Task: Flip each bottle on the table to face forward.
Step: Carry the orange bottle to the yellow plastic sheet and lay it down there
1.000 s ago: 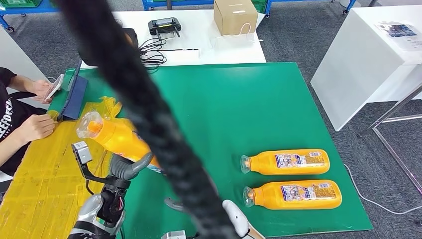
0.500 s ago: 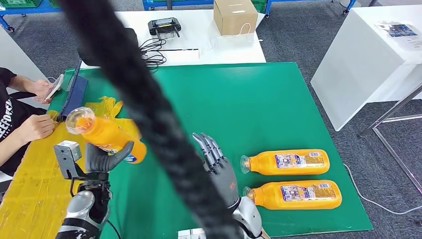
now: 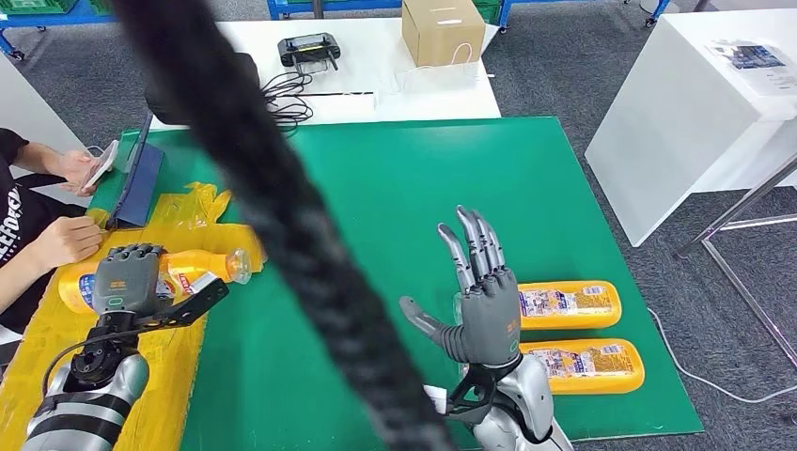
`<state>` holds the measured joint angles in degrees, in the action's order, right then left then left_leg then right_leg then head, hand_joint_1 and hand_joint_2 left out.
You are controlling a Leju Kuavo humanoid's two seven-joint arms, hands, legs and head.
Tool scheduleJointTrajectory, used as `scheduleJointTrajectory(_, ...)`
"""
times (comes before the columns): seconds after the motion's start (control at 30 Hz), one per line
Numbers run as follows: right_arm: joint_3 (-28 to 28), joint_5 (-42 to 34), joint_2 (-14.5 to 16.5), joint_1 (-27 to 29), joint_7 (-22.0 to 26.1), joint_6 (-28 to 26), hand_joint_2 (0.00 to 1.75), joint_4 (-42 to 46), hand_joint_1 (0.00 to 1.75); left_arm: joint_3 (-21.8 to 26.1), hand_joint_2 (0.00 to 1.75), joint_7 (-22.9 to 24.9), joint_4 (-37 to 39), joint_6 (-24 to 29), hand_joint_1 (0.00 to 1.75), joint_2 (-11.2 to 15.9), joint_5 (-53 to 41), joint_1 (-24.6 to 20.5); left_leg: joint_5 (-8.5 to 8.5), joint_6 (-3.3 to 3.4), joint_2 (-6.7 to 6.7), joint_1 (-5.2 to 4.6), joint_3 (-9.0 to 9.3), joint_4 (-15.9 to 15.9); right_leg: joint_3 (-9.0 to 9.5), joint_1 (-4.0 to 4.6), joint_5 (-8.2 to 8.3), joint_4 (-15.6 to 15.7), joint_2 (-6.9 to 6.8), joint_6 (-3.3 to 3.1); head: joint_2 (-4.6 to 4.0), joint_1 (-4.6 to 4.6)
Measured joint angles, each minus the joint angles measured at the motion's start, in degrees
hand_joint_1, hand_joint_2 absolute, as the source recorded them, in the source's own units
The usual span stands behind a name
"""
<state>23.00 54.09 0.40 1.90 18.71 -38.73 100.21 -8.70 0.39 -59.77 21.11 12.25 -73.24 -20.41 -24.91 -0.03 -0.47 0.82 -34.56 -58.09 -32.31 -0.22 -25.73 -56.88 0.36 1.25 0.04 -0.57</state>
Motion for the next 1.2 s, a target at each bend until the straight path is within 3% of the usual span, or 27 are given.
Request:
scheduleJointTrajectory(1.03, -0.4, 0.1, -2.0, 0.0, 0.0, 0.0, 1.75, 1.7, 0.00, -1.3, 1.75, 0.2, 3.4, 0.0, 1.75, 1.3, -0.2, -1.1, 0.00, 0.00, -0.01, 0.01, -0.01, 0.0, 0.01, 0.00, 0.00, 0.0, 0.00, 0.00, 0.00, 0.01)
scheduleJointTrajectory(1.17, -0.4, 0.1, -2.0, 0.0, 0.0, 0.0, 1.75, 1.8, 0.00, -1.3, 1.75, 0.1, 3.5, -0.1, 0.00, 1.3, -0.1, -1.1, 0.00, 0.00, -0.01, 0.01, -0.01, 0.0, 0.01, 0.00, 0.00, 0.0, 0.00, 0.00, 0.00, 0.01)
scheduleJointTrajectory(1.2, -0.4, -0.2, -2.0, 0.0, 0.0, -0.1, 1.75, 1.8, 0.00, -1.3, 1.75, -0.3, 3.6, -0.8, 0.00, 1.3, 0.7, -1.1, 0.00, 0.00, -0.01, 0.01, -0.01, 0.0, 0.01, 0.00, 0.00, 0.0, 0.00, 0.00, 0.00, 0.01)
